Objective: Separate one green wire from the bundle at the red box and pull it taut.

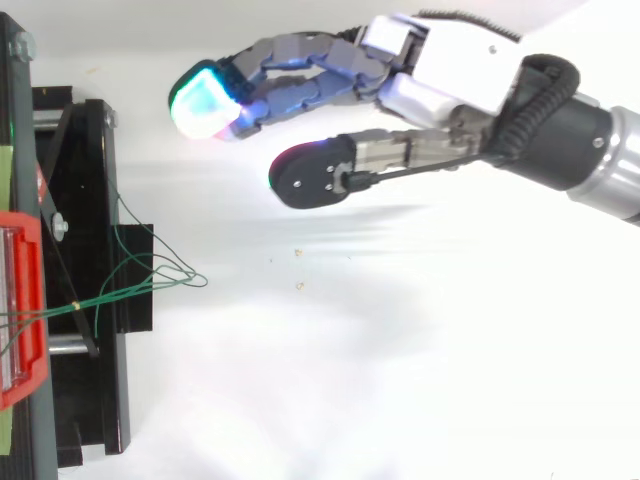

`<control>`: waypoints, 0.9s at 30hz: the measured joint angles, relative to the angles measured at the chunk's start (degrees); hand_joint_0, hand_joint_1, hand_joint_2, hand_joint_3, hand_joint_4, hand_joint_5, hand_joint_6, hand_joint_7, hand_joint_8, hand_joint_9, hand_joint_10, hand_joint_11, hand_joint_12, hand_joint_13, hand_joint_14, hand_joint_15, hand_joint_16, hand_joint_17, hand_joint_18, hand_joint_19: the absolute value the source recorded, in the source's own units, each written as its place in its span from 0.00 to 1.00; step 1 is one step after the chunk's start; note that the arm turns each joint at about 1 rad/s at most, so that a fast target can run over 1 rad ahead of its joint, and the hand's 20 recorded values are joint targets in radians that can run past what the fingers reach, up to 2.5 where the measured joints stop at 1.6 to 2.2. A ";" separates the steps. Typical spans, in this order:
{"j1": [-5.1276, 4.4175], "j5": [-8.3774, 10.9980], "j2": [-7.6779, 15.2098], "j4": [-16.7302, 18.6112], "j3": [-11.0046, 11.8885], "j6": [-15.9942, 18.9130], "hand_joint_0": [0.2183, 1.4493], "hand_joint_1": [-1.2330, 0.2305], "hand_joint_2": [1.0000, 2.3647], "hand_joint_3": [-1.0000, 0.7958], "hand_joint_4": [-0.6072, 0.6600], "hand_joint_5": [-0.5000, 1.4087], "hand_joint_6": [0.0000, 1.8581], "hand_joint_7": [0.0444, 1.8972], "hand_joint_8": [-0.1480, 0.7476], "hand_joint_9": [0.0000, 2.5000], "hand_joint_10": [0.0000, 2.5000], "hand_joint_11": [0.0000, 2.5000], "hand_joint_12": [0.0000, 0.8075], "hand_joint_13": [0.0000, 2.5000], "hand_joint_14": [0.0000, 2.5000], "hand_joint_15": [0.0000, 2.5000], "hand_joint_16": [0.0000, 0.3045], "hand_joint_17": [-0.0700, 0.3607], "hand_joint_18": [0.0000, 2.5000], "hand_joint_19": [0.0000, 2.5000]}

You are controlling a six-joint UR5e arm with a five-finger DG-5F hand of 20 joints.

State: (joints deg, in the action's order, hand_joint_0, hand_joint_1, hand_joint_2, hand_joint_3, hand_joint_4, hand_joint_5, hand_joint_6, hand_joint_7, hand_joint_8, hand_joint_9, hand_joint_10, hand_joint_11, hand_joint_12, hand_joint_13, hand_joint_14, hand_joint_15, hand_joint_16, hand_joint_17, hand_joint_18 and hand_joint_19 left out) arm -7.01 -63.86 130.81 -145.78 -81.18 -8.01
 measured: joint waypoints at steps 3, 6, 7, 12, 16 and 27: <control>-0.08 -0.70 1.90 0.23 1.68 1.19 0.24 0.44 0.00 0.31 0.67 0.16 0.27 0.38 0.44 0.26 0.00 0.09 0.41 0.17 0.00 0.05 0.15 0.40 0.17 0.14; -0.23 -1.39 3.12 0.44 2.73 2.16 0.24 0.44 0.00 0.31 0.67 0.16 0.27 0.38 0.44 0.26 0.00 0.08 0.41 0.17 0.00 0.06 0.15 0.40 0.17 0.14; -0.30 -1.52 3.42 0.55 3.00 2.33 0.24 0.44 0.00 0.31 0.67 0.16 0.27 0.38 0.44 0.26 0.00 0.08 0.41 0.17 0.00 0.05 0.15 0.40 0.17 0.14; -0.59 -1.90 5.37 1.59 4.78 2.87 0.24 0.45 0.00 0.31 0.67 0.16 0.27 0.38 0.44 0.26 0.00 0.09 0.42 0.18 0.00 0.06 0.15 0.40 0.17 0.14; -1.03 -2.02 6.25 2.26 5.38 3.38 0.24 0.44 0.00 0.31 0.68 0.17 0.27 0.40 0.44 0.27 0.00 0.09 0.42 0.18 0.00 0.06 0.15 0.40 0.18 0.15; -2.61 -2.06 6.47 0.76 7.72 2.96 0.27 0.38 0.00 0.29 0.69 0.18 0.27 0.47 0.44 0.27 0.00 0.11 0.41 0.20 0.00 0.07 0.14 0.39 0.20 0.15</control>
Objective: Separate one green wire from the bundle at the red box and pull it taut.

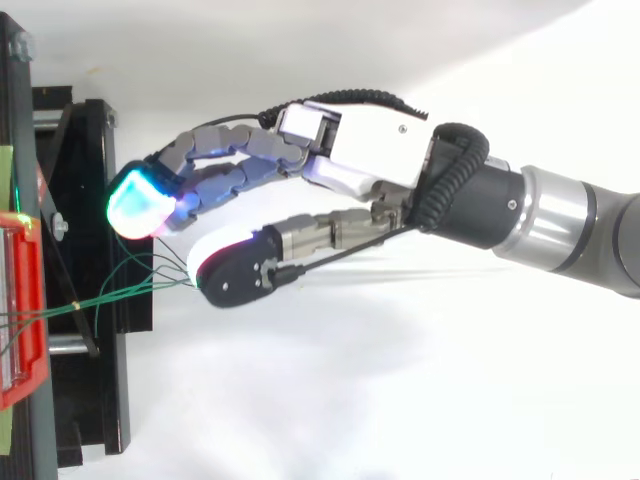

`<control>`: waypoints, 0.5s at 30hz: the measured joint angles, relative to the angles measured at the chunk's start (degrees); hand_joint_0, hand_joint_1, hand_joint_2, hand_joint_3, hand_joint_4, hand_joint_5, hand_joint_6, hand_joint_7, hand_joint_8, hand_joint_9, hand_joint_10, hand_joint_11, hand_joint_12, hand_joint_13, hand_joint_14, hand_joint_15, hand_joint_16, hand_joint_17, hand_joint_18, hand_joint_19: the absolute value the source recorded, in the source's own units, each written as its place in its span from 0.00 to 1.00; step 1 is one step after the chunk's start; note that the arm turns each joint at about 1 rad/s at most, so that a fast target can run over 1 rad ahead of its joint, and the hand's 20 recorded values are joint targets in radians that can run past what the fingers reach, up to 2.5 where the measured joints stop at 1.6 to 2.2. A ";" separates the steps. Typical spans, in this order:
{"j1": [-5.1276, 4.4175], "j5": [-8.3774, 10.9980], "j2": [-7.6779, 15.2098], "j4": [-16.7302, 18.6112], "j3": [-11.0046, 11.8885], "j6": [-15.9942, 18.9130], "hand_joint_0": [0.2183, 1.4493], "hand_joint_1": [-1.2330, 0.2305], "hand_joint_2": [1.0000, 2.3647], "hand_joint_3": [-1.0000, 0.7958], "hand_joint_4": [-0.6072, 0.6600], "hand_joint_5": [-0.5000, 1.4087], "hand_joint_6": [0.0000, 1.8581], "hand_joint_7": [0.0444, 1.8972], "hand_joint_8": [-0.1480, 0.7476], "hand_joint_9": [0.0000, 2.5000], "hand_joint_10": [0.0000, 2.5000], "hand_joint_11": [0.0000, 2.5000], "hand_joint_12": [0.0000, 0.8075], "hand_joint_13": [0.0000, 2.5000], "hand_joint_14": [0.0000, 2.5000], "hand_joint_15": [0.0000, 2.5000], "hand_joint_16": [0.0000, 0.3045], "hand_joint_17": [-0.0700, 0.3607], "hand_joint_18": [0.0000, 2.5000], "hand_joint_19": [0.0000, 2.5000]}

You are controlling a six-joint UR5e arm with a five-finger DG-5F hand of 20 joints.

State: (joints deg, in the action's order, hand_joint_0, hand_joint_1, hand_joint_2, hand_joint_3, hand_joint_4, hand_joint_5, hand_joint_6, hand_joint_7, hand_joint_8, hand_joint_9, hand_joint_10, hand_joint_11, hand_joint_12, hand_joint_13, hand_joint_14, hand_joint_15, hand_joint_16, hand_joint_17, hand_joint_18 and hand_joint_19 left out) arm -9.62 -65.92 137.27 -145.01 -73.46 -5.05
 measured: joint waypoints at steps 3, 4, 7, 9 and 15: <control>-0.66 0.13 0.01 -0.04 0.10 -0.25 0.28 0.34 0.00 0.28 0.68 0.18 0.27 0.49 0.44 0.28 0.00 0.11 0.41 0.21 0.00 0.07 0.14 0.39 0.20 0.16; -0.81 0.18 0.01 -0.02 0.10 -0.30 0.28 0.33 0.00 0.28 0.68 0.18 0.27 0.50 0.43 0.28 0.00 0.12 0.41 0.21 0.00 0.07 0.14 0.39 0.21 0.16; -1.24 0.24 0.01 0.06 0.23 -0.43 0.29 0.31 0.00 0.28 0.67 0.18 0.27 0.52 0.43 0.28 0.00 0.12 0.41 0.22 0.00 0.08 0.14 0.39 0.21 0.16; -1.44 0.25 0.01 -0.04 0.50 -0.46 0.29 0.31 0.00 0.28 0.67 0.18 0.27 0.53 0.43 0.28 0.00 0.13 0.41 0.22 0.00 0.08 0.14 0.39 0.21 0.16; -1.75 0.19 -0.05 -0.29 1.25 -0.49 0.29 0.30 0.00 0.28 0.66 0.19 0.27 0.57 0.43 0.29 0.00 0.13 0.41 0.22 0.00 0.08 0.14 0.39 0.22 0.17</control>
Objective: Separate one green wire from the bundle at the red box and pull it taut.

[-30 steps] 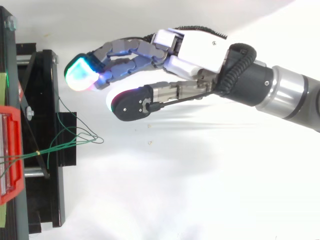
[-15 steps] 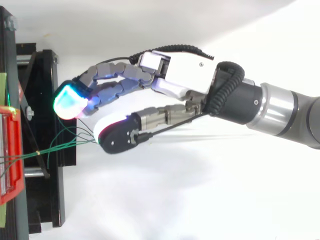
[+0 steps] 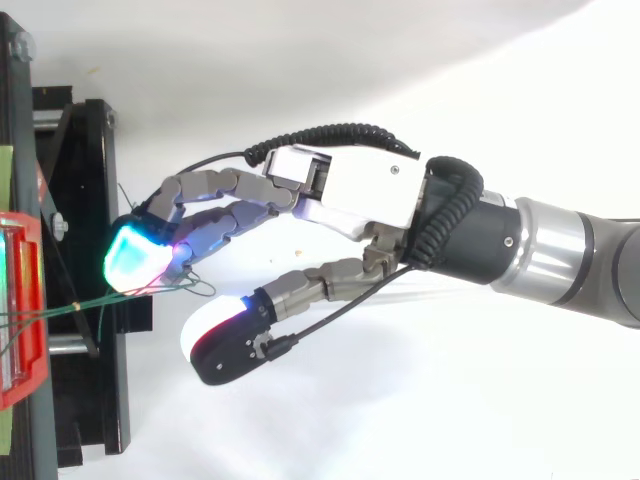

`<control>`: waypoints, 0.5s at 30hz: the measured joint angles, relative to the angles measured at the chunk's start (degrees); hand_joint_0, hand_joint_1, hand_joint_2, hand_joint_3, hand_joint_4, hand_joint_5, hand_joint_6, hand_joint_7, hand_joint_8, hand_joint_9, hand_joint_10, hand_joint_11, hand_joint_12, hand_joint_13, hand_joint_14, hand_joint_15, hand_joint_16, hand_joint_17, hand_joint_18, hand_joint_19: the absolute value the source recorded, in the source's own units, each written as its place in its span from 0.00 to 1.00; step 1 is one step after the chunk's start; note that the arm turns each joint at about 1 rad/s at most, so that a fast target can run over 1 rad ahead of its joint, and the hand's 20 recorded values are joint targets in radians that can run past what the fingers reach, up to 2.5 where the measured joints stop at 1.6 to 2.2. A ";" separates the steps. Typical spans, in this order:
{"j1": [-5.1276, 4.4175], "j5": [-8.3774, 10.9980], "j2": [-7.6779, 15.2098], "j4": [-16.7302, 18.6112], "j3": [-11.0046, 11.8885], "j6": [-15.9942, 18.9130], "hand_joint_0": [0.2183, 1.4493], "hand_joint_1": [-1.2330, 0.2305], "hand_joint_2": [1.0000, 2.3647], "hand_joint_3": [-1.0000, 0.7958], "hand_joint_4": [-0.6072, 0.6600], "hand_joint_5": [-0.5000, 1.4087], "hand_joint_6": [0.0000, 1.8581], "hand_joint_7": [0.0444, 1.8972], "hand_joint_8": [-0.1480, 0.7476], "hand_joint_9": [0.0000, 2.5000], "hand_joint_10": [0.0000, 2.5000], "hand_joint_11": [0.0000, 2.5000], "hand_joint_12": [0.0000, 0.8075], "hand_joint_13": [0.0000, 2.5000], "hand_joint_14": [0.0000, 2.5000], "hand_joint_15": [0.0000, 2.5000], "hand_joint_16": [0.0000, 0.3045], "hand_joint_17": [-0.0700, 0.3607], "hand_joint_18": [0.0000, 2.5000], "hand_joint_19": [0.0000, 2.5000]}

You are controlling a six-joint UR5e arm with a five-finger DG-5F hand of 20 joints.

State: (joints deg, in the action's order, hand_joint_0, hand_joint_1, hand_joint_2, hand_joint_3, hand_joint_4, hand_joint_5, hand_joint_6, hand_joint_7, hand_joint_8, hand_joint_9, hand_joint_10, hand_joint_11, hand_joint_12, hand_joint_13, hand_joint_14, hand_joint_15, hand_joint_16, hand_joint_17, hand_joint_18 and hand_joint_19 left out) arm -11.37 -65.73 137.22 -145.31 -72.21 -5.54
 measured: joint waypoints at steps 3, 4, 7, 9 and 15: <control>-0.03 -0.10 0.01 -0.54 0.85 0.00 0.29 0.30 0.00 0.28 0.66 0.19 0.27 0.57 0.43 0.29 0.00 0.14 0.41 0.22 0.00 0.09 0.14 0.39 0.22 0.17; -0.04 -0.12 0.01 -0.77 1.05 0.00 0.29 0.31 0.00 0.28 0.66 0.19 0.27 0.57 0.43 0.29 0.01 0.13 0.41 0.22 0.00 0.09 0.14 0.39 0.22 0.17; -0.14 -0.11 0.02 -1.13 1.40 -0.03 0.29 0.32 0.00 0.28 0.66 0.19 0.27 0.57 0.44 0.29 0.00 0.14 0.41 0.22 0.00 0.09 0.14 0.39 0.22 0.17; -0.22 -0.06 0.00 -1.11 1.50 -0.11 0.29 0.33 0.00 0.29 0.66 0.19 0.27 0.57 0.44 0.29 0.01 0.14 0.41 0.22 0.00 0.09 0.14 0.39 0.22 0.17; -0.38 -0.05 0.02 -1.23 2.35 -0.32 0.29 0.35 0.00 0.30 0.67 0.19 0.27 0.58 0.44 0.30 0.00 0.14 0.41 0.23 0.00 0.09 0.14 0.39 0.22 0.17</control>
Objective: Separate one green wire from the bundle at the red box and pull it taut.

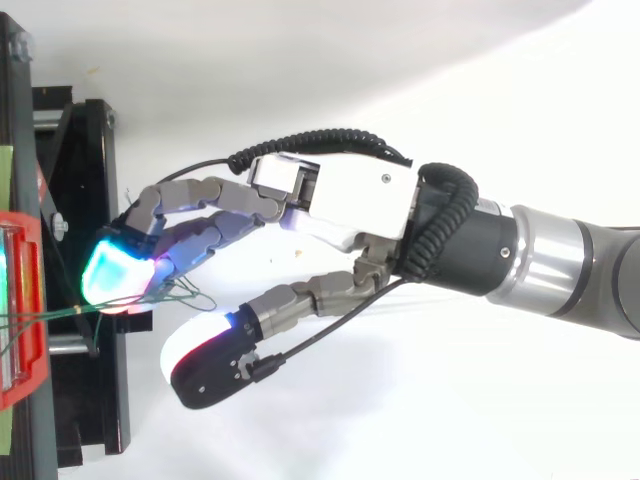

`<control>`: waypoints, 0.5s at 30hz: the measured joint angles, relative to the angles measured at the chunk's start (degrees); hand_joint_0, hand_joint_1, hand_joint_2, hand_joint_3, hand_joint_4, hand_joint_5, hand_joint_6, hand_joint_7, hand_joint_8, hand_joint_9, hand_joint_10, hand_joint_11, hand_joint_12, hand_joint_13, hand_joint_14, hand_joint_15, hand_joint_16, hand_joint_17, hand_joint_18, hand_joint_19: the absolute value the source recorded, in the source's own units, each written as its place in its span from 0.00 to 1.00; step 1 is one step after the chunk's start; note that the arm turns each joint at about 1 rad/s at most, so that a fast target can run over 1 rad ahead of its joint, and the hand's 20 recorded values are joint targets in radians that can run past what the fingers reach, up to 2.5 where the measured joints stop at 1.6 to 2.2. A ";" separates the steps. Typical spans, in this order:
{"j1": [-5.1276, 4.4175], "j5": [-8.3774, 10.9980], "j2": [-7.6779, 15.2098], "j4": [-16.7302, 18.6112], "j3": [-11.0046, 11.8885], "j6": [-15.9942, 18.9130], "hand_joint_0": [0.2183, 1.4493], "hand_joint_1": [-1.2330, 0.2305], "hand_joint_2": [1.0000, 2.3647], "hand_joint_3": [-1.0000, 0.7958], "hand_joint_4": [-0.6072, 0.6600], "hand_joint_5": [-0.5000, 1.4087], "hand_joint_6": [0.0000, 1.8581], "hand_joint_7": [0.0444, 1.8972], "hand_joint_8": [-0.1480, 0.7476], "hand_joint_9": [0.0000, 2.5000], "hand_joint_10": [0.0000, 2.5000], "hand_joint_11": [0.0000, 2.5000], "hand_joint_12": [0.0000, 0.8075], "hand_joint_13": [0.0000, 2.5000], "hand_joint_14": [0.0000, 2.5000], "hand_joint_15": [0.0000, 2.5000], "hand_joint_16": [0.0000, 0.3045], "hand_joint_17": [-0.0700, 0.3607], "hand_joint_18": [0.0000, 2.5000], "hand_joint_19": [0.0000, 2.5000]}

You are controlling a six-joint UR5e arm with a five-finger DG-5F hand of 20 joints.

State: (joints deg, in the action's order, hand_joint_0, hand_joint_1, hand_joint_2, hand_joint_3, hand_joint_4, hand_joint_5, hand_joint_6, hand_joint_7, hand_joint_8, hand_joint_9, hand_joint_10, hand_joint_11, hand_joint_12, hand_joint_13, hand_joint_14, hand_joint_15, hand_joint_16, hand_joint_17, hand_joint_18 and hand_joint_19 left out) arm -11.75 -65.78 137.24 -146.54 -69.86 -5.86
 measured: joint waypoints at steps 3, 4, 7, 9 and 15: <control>-0.05 0.06 0.02 -0.24 0.29 -0.02 0.29 0.35 0.00 0.30 0.67 0.19 0.27 0.58 0.44 0.30 0.01 0.14 0.41 0.23 0.00 0.09 0.14 0.39 0.22 0.17; -0.10 0.08 0.02 -0.29 0.34 -0.02 0.29 0.35 0.00 0.30 0.66 0.19 0.27 0.58 0.44 0.30 0.00 0.14 0.41 0.23 0.00 0.09 0.14 0.39 0.23 0.17; -0.31 0.16 0.03 -0.40 0.40 -0.03 0.30 0.35 0.00 0.31 0.66 0.19 0.27 0.58 0.44 0.30 0.00 0.14 0.41 0.23 0.00 0.09 0.14 0.39 0.23 0.17; -0.46 0.19 0.02 -0.45 0.40 -0.03 0.30 0.35 0.00 0.31 0.66 0.19 0.27 0.59 0.44 0.30 0.00 0.14 0.41 0.23 0.00 0.09 0.14 0.39 0.23 0.17; -0.86 0.21 0.04 -0.30 0.42 -0.03 0.30 0.37 0.00 0.31 0.66 0.20 0.27 0.59 0.44 0.30 0.01 0.14 0.41 0.23 0.00 0.10 0.14 0.39 0.23 0.18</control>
State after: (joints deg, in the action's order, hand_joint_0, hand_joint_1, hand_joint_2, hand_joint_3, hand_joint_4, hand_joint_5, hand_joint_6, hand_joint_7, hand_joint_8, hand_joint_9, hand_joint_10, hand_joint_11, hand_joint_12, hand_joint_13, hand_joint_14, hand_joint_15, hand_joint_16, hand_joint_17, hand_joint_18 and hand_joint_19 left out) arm -12.61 -65.57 137.28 -146.84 -69.43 -5.89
